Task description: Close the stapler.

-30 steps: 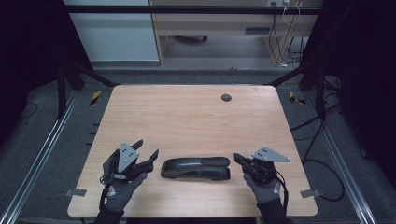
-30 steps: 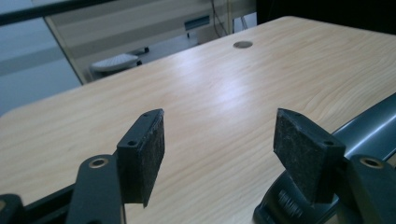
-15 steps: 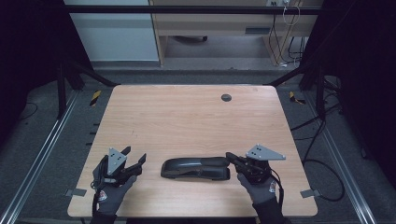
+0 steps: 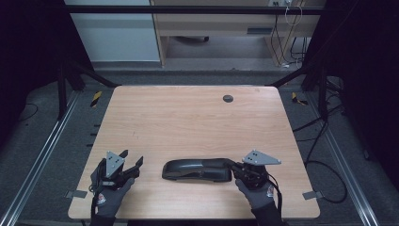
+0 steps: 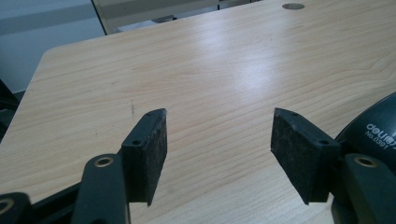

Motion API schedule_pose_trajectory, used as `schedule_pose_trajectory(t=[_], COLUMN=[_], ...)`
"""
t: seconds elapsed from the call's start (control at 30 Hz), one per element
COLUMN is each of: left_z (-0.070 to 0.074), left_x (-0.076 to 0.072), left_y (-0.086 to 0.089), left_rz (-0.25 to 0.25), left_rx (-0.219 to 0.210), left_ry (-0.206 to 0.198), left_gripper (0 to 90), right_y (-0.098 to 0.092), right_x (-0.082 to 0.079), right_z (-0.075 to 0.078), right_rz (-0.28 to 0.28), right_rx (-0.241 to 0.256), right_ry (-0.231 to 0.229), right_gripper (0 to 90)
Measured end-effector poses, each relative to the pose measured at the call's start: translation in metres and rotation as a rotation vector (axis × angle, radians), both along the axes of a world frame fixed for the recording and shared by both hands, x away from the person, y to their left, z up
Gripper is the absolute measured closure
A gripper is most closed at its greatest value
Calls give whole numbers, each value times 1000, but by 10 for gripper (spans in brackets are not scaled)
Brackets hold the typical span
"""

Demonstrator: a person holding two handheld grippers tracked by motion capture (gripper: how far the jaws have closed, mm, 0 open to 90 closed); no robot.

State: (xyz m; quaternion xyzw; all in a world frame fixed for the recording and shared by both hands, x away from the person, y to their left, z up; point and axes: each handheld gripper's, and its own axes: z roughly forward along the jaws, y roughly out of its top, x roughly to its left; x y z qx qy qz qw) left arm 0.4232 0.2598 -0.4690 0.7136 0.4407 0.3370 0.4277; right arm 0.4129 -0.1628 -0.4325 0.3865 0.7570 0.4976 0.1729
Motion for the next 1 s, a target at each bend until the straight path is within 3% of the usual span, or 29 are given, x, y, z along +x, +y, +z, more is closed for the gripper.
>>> schedule_pose_trajectory(t=[0.57,0.7,1.0], left_z=[-8,-10,-11], left_x=[-3,-3,-3], left_y=[8,8,8], left_rz=[27,28,29], left_rx=[0,6,9], left_ry=[15,23,24], left_gripper=[359,358,357], right_y=[3,0,3], right_x=[-3,-3,-5], right_z=[-20,-25,-25], right_rz=[-40,-46,-61], right_rx=[-53,-4,-23], right_ry=[10,12,6], right_gripper=[900,900,900])
